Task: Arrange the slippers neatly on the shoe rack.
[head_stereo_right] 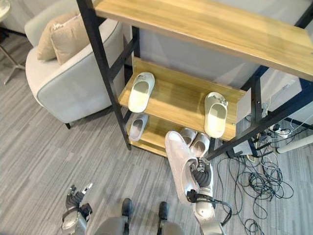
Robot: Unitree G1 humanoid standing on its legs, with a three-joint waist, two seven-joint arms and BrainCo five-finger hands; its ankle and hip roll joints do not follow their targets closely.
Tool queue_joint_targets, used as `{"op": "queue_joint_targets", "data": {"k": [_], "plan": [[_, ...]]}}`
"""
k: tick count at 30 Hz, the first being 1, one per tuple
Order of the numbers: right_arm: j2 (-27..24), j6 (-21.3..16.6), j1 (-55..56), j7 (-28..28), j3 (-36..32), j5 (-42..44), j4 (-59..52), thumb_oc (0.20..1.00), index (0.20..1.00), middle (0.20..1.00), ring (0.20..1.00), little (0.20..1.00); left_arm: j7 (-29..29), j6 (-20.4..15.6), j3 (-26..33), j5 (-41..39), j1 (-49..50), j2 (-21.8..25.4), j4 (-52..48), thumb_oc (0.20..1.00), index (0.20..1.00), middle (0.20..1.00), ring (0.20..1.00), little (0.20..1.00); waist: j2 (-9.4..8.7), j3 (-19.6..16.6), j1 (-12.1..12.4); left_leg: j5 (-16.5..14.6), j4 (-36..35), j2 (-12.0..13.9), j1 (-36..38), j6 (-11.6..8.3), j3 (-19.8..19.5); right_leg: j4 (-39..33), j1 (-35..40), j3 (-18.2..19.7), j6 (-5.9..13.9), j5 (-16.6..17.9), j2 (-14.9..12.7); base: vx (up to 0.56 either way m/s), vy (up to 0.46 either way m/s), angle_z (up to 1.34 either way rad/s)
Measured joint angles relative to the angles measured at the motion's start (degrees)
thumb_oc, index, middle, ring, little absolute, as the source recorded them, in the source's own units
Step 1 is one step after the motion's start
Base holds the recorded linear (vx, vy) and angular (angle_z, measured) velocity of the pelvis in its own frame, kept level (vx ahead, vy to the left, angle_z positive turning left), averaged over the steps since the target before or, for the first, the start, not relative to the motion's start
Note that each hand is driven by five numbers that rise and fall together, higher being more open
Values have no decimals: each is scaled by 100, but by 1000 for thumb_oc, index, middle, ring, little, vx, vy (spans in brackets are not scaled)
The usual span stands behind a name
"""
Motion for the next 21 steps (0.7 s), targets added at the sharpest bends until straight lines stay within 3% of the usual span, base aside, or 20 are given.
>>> {"op": "queue_joint_targets", "data": {"k": [4,7,10,13,16,21], "plan": [[11,-83,-135,-129,70,-2,186,200,200,200,200,200,210,-197,258,-492,-550,-17,-297,1000,1000,1000,1000,1000,-19,107,-1,-609,1350,115,-1094,-16,-133,1477,-1110,-43,-46,-726,5,-152,-12,6],[-36,-153,-405,-275,214,-20,177,200,200,200,200,200,214,-264,483,-851,-902,-41,-306,1000,1000,1000,1000,1000,-38,128,-106,-865,2311,119,-1980,-1,-166,2811,-2085,-94,-84,-1255,-33,-224,-10,4],[-29,-163,-695,-374,294,-31,87,200,200,200,200,200,186,-302,633,-1115,-1133,9,-432,1000,1000,1000,1000,1000,-96,70,-173,-1103,3064,131,-3001,-42,-234,3674,-3149,-100,-175,-1579,-106,-148,-20,3],[-114,-85,-961,-428,302,-61,83,200,200,200,200,200,146,-195,597,-1391,-1153,49,-466,1000,1000,1000,1000,1000,-179,-440,-233,-1271,3751,147,-3943,-84,-231,4509,-4165,-61,-275,-1853,-147,-156,-23,1],[-349,159,-1675,-465,84,-42,80,200,200,200,200,200,25,-43,527,-1519,-1612,214,-523,1000,1000,1000,1000,1000,-204,-719,-328,-1328,4294,114,-4919,-94,-226,5206,-5215,-15,-315,-1985,-224,-40,1,8],[-614,950,-2898,-84,-162,282,207,200,200,200,200,200,-55,212,617,-1896,-2418,337,-661,1000,1000,1000,1000,1000,-153,-1022,-378,-1525,5206,110,-6273,-91,-214,6245,-6642,82,-409,-2246,-267,4,6,3]]}}
